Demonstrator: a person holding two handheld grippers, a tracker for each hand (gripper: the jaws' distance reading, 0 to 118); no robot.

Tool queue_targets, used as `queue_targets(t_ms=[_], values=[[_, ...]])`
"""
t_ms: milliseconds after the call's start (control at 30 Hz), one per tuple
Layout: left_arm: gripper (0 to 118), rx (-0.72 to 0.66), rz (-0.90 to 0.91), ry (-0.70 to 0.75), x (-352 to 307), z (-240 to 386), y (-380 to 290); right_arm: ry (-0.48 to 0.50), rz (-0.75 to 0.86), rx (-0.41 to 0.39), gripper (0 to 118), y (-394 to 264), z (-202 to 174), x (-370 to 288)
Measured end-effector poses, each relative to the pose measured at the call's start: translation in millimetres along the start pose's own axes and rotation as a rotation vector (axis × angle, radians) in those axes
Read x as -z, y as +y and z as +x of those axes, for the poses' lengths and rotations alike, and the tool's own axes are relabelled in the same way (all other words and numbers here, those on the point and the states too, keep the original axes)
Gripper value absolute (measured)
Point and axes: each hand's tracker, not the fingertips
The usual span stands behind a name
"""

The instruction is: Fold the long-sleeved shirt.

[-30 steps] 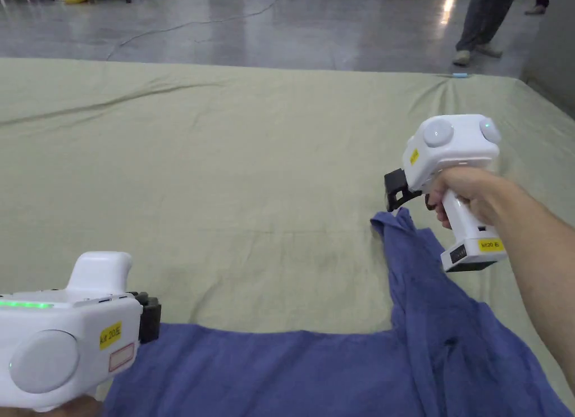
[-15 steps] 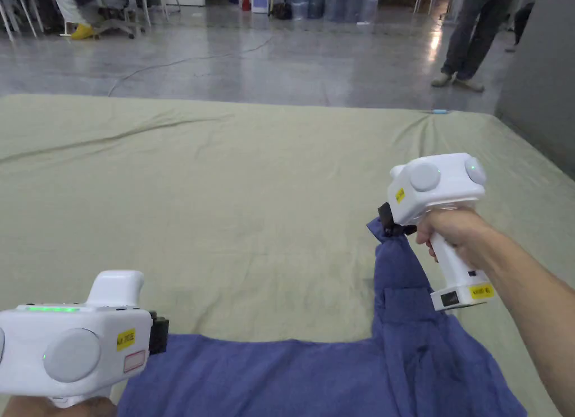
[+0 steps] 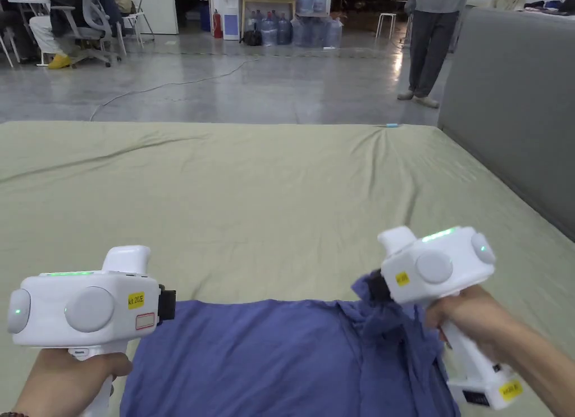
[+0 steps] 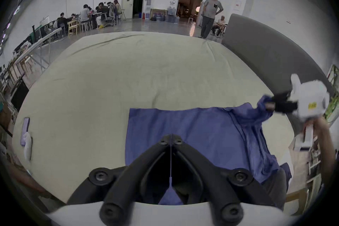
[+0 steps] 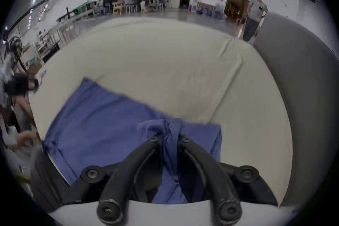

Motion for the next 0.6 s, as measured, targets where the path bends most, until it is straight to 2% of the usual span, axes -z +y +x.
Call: queue_targets(t_ms=[33, 133, 167, 200, 300, 433, 467, 500, 533, 567, 600], values=[[0, 0.0, -0.003, -0.002, -2, 0, -2, 0.0, -0.032, 0.002, 29, -13, -4, 7], [0, 0.01, -0.013, -0.003, -9, 4, -11, 0.057, -0.162, 0.045, 69, -52, -11, 23], [0, 0.012, -0.018, -0.005, -11, 4, -12, 0.083, -0.194, 0.048, 74, -61, -12, 24], [0, 0.013, -0.02, -0.006, -13, 4, -13, 0.085, -0.219, 0.037, 74, -68, -12, 22], [0, 0.012, -0.021, -0.008, -20, 5, -15, 0.023, -0.139, 0.007, 74, -80, -7, -8], [0, 0.002, -0.014, -0.017, -27, 7, -20, -0.043, 0.005, 0.091, 74, -86, 13, -64], [0, 0.0, -0.015, -0.02, -28, 8, -22, -0.065, 0.019, 0.13, 68, -88, 17, -73], [0, -0.004, -0.016, -0.025, -26, 8, -24, -0.081, 0.029, 0.138, 47, -89, 21, -77], [0, -0.008, -0.021, -0.029, -24, 8, -26, -0.08, 0.031, 0.135, 10, -91, 23, -80], [0, -0.015, -0.039, -0.028, -19, 8, -27, -0.126, 0.032, 0.149, 0, -93, 25, -81], [0, -0.018, -0.051, -0.024, -15, 9, -27, -0.111, 0.028, 0.137, 0, -92, 26, -79]])
